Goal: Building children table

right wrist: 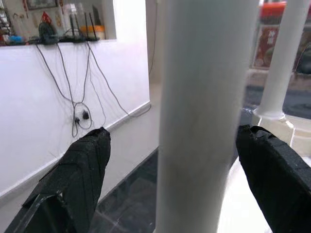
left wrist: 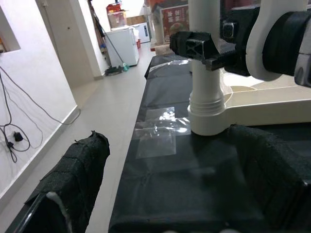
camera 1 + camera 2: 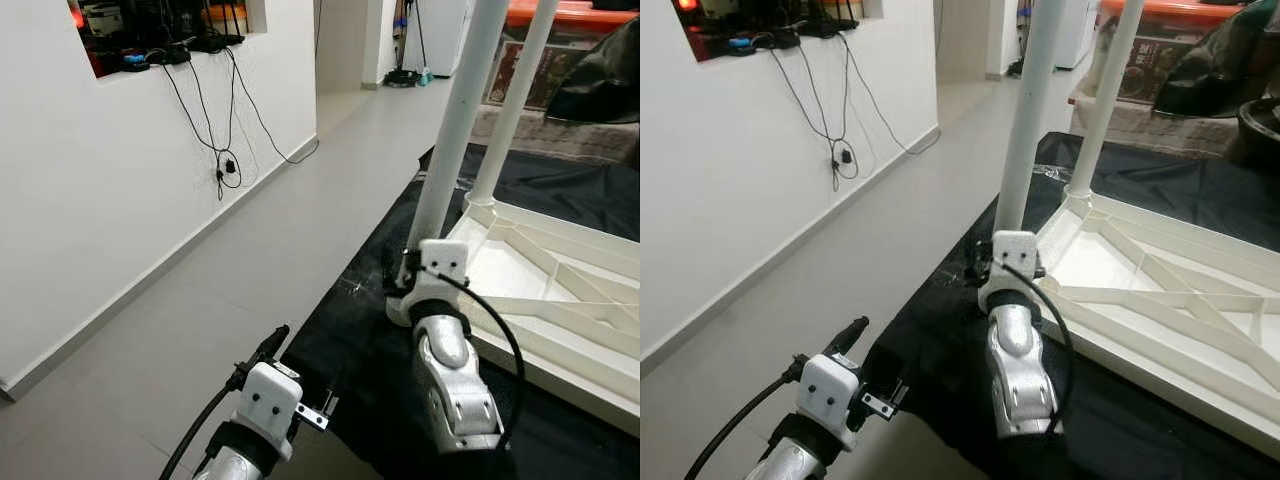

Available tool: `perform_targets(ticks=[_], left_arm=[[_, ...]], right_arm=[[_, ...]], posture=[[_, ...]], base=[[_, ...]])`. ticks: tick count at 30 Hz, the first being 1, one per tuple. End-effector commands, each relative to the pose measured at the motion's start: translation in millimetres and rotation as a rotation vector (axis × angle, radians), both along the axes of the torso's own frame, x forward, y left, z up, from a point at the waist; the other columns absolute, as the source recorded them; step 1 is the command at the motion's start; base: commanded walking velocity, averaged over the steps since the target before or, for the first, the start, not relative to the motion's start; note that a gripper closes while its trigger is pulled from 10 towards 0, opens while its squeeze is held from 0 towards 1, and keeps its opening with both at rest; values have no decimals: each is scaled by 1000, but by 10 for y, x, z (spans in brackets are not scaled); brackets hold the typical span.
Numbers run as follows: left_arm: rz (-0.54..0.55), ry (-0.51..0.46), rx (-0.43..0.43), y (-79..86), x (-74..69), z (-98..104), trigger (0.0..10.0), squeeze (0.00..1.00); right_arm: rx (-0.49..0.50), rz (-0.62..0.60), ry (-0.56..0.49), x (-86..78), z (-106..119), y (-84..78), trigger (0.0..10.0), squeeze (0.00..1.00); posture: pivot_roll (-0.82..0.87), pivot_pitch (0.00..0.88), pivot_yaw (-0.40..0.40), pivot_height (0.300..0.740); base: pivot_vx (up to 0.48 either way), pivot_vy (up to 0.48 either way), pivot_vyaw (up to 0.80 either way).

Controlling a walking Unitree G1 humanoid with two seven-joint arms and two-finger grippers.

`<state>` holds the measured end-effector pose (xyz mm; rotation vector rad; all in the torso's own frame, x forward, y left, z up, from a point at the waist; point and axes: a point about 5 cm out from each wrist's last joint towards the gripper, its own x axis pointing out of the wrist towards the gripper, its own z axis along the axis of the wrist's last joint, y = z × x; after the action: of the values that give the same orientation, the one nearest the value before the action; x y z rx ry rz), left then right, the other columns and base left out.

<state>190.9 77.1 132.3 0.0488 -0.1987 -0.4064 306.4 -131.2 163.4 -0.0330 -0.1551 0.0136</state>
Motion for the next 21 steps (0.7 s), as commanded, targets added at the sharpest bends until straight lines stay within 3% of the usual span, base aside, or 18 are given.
perform_targets(ticks=[1,6,8,12,21], left_arm=[[4,22,3,13,10,-35,10000,0],[2,25,2,16,16,-39,10000,0],[2,25,2,16,16,-39,10000,0],[5,32,5,29,26,-47,10000,0],[14,46,4,48,47,-64,10000,0]], right_arm=[[-3,135,19,-137,-64,20,10000,0],[-41,127,62,-253,-159,-159,10000,0],[-41,127,62,-253,-159,-159,10000,0],[-58,64,98,-309,-236,-275,10000,0],[-23,57,117,-319,-324,-155,10000,0]], posture=[[-58,12,16,740],[-63,14,18,740],[-63,14,18,740],[-67,14,21,740],[-58,10,23,740]], base=[[0,0,0],[0,0,0],[0,0,0],[0,0,-700],[0,0,-790]])
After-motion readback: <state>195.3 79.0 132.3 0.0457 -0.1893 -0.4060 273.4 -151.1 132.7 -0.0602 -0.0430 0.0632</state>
